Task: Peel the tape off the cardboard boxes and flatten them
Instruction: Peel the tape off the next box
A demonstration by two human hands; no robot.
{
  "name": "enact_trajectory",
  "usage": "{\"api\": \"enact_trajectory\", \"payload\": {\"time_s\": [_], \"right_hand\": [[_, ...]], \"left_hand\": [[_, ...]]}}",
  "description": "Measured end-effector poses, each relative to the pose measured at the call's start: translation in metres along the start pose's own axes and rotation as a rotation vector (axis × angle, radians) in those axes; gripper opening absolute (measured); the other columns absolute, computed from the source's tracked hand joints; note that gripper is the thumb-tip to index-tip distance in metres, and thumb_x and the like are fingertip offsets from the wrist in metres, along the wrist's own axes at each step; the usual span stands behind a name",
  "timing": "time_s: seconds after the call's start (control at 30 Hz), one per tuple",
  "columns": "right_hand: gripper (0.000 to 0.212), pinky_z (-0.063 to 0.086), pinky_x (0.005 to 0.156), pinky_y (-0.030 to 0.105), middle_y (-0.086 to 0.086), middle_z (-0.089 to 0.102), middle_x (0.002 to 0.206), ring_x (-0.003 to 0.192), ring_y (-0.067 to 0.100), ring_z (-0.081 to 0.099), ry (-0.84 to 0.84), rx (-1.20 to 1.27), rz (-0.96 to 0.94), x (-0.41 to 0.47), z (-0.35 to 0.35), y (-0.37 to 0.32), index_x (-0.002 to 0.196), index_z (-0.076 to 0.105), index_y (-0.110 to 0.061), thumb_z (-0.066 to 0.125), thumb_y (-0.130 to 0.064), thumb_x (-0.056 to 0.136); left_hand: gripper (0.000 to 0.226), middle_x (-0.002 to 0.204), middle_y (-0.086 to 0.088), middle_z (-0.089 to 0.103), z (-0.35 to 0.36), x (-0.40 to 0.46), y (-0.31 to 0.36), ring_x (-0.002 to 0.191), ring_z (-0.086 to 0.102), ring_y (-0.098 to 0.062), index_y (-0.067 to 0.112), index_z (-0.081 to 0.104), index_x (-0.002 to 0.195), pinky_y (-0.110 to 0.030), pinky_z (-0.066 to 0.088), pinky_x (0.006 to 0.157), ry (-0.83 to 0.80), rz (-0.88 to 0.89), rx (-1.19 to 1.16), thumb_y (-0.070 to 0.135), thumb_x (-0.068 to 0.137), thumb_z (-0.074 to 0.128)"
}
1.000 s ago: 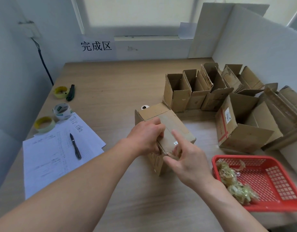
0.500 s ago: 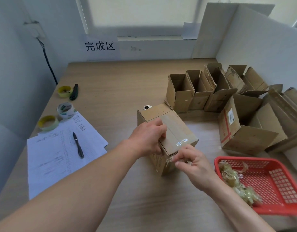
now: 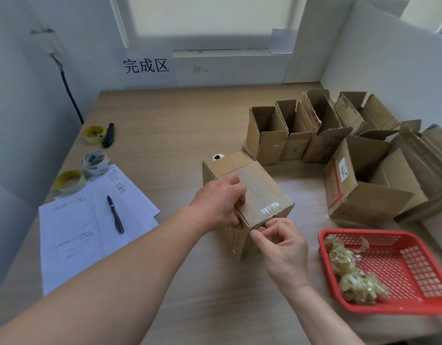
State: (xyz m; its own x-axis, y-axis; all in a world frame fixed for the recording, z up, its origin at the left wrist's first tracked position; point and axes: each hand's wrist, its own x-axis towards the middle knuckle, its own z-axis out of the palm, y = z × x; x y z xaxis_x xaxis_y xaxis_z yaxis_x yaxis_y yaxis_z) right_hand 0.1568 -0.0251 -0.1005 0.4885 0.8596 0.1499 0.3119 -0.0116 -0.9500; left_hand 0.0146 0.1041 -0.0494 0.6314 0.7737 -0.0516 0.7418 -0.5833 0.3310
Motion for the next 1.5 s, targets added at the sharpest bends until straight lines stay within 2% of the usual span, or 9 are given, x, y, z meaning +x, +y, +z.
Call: {"api": "enact_trajectory", "payload": {"time_s": [0.2,0.33,0.6,0.73,0.9,1.13,1.3,1.4,1.5], "right_hand": [[0.035,0.044,0.071,0.033,0.004,0.062,0.069,0.067,0.019,0.057,-0.029,0.261,0.333,0.006,-0.019,0.019,0.06,0.053,-0.01,0.072,0.015,0.076],[0.036,0.054,0.077,0.049,0.02,0.057,0.084,0.077,0.029,0.057,0.037,0.477,0.445,0.015,-0.019,0.018,0.074,0.046,-0.01,0.057,0.023,0.083],[0.047,0.049,0.059,0.027,0.006,0.073,0.079,0.069,0.013,0.066,-0.16,0.362,0.513,-0.009,-0.021,0.024,0.101,0.063,-0.006,0.036,0.027,0.081],[0.031,0.041,0.058,0.03,0.002,0.06,0.067,0.066,0.018,0.051,-0.119,0.34,0.538,-0.006,-0.014,0.02,0.09,0.068,0.001,0.041,0.016,0.084],[0.014,0.039,0.044,0.015,-0.002,0.061,0.059,0.049,0.005,0.051,-0.198,0.266,0.542,0.007,-0.005,0.01,0.081,0.067,0.0,0.078,-0.003,0.072],[0.025,0.037,0.05,0.02,-0.006,0.059,0.053,0.053,0.01,0.049,-0.391,-0.089,0.422,0.029,-0.025,-0.005,0.066,0.071,-0.012,0.054,-0.01,0.047],[0.031,0.04,0.053,0.023,-0.008,0.057,0.05,0.054,0.009,0.051,-0.491,-0.141,0.208,0.06,-0.029,-0.047,0.051,0.066,-0.022,0.059,0.007,0.059],[0.038,0.043,0.054,0.028,-0.001,0.056,0.056,0.057,0.009,0.051,-0.434,-0.066,0.079,0.07,-0.024,-0.069,0.054,0.063,-0.018,0.059,0.019,0.065],[0.034,0.046,0.056,0.034,0.007,0.051,0.057,0.057,0.019,0.048,-0.393,0.142,0.041,0.074,-0.02,-0.084,0.065,0.063,-0.012,0.059,0.021,0.067]], "left_hand": [[0.059,0.106,0.014,0.041,0.0,0.001,0.001,0.092,0.051,-0.021,0.036,0.041,0.088,-0.03,0.031,0.063,-0.004,-0.009,-0.001,0.038,0.054,0.09],[0.059,0.102,0.017,0.037,0.001,0.0,0.0,0.086,0.045,-0.016,0.036,0.042,0.087,-0.029,0.029,0.061,-0.001,-0.007,-0.014,0.039,0.054,0.091],[0.06,0.101,0.016,0.037,0.0,0.0,0.001,0.085,0.045,-0.017,0.036,0.04,0.086,-0.029,0.03,0.062,-0.004,-0.018,0.006,0.04,0.053,0.091],[0.061,0.101,0.016,0.037,0.0,0.002,0.001,0.084,0.043,-0.017,0.036,0.04,0.087,-0.029,0.029,0.062,-0.009,-0.02,0.017,0.041,0.053,0.091],[0.062,0.105,0.014,0.041,-0.001,0.003,0.003,0.085,0.046,-0.02,0.036,0.04,0.088,-0.03,0.03,0.062,-0.01,-0.03,0.043,0.042,0.053,0.091],[0.067,0.102,0.005,0.045,-0.007,-0.019,0.005,0.091,0.049,-0.023,0.028,0.048,0.104,-0.036,0.033,0.076,0.123,0.017,0.281,0.057,0.052,0.08],[0.139,0.146,0.006,0.02,-0.03,-0.032,0.002,0.124,0.043,-0.028,0.045,-0.001,0.15,-0.046,0.05,0.093,0.069,-0.039,0.104,0.066,0.044,0.086],[0.144,0.157,0.01,0.009,-0.04,-0.04,0.001,0.13,0.044,-0.034,0.053,-0.014,0.148,-0.048,0.05,0.096,0.047,-0.068,0.077,0.069,0.045,0.085],[0.134,0.148,-0.003,0.033,-0.034,-0.056,-0.003,0.114,0.054,-0.036,0.059,-0.021,0.144,-0.045,0.051,0.091,0.044,-0.127,0.022,0.075,0.052,0.076]]}}
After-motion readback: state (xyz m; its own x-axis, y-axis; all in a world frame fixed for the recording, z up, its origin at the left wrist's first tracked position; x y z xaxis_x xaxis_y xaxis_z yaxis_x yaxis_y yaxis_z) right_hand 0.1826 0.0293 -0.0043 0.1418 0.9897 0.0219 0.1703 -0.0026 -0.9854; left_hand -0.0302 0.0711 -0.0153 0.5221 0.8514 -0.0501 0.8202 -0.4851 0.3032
